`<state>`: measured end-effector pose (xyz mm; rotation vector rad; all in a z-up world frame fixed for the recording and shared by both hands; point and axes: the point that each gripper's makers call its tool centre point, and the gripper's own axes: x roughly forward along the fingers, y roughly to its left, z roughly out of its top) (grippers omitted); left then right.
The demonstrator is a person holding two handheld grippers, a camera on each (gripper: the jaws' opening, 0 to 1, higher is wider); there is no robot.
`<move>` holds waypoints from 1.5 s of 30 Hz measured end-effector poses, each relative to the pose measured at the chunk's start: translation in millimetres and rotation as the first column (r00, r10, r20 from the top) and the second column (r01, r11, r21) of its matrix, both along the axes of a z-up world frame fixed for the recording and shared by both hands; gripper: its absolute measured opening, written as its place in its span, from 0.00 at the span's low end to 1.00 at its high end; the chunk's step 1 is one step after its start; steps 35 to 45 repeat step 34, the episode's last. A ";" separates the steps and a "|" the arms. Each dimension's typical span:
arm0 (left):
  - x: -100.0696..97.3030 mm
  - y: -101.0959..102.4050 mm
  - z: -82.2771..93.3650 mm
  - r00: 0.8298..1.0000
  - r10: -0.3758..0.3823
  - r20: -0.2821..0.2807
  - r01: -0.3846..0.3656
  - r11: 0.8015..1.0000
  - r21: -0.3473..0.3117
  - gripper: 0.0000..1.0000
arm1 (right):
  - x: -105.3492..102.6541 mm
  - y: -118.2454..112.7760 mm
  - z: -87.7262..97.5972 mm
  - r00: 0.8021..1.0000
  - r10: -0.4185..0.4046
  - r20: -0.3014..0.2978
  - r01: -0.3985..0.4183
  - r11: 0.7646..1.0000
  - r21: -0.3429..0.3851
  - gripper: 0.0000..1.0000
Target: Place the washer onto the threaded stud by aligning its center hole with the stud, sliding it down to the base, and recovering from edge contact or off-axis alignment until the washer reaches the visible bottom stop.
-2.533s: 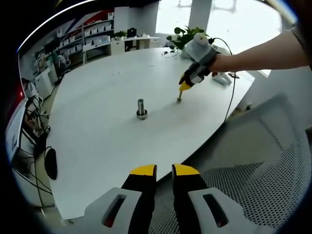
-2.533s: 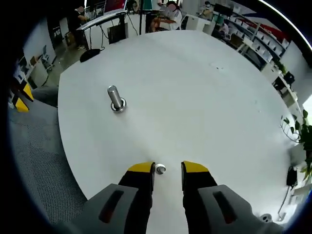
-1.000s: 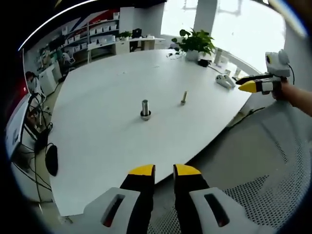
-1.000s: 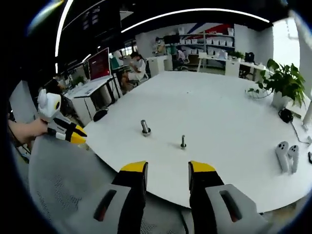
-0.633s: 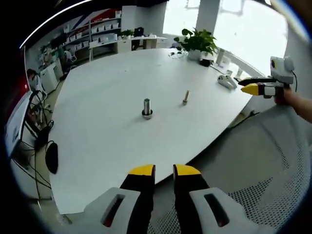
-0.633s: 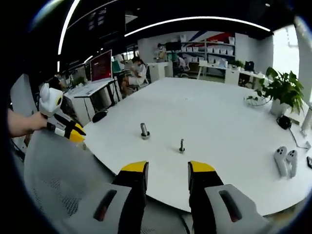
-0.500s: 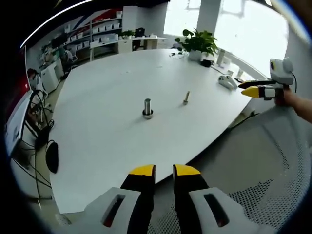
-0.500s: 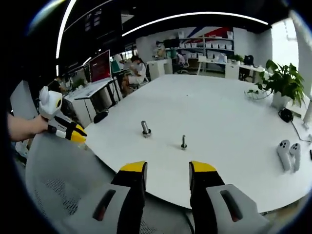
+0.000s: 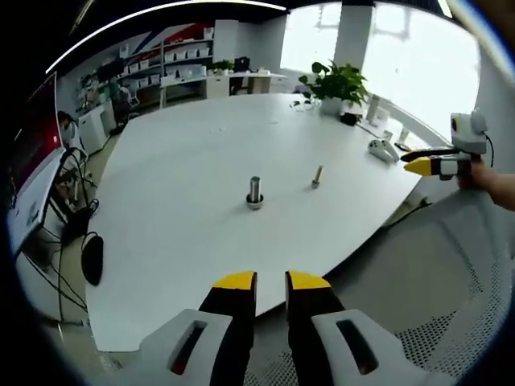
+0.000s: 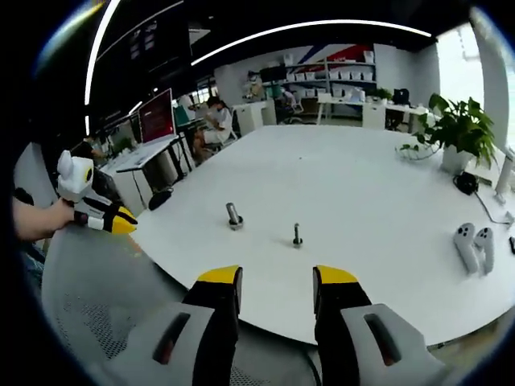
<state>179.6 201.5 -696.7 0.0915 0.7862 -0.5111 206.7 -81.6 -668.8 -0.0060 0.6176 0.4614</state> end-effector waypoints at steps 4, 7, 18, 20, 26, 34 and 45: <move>-1.3 -0.5 -0.6 1.000 -0.004 0.002 0.004 1.000 0.004 0.12 | -0.9 -1.7 -2.4 1.000 -0.011 -0.011 0.011 1.000 0.009 0.37; -0.6 -0.5 0.5 1.000 0.001 0.004 -0.001 1.000 -0.001 0.12 | -0.9 -0.8 -2.1 1.000 -0.004 -0.009 0.004 1.000 0.001 0.37; -0.8 -8.7 7.2 0.999 -0.024 0.030 0.025 0.999 -0.037 0.12 | -0.6 -5.4 -4.4 1.000 -0.005 -0.008 0.005 1.000 -0.031 0.38; -0.8 -10.2 5.8 0.999 -0.031 0.022 0.032 0.999 -0.033 0.12 | -0.9 -2.0 -6.5 1.000 0.021 -0.019 -0.021 0.999 -0.039 0.38; -10.4 -8.3 -11.0 0.996 -0.071 -0.055 0.074 0.996 0.041 0.11 | -1.7 -8.0 -10.8 0.999 0.001 -0.036 -0.004 0.998 -0.065 0.37; -6.2 -15.5 -1.5 0.996 -0.091 -0.001 0.091 0.996 0.007 0.11 | -0.7 -13.0 -12.4 0.999 -0.013 -0.037 0.009 0.996 -0.088 0.35; -6.2 -15.5 -1.5 0.996 -0.091 -0.001 0.091 0.996 0.007 0.11 | -0.7 -13.0 -12.4 0.999 -0.013 -0.037 0.009 0.996 -0.088 0.35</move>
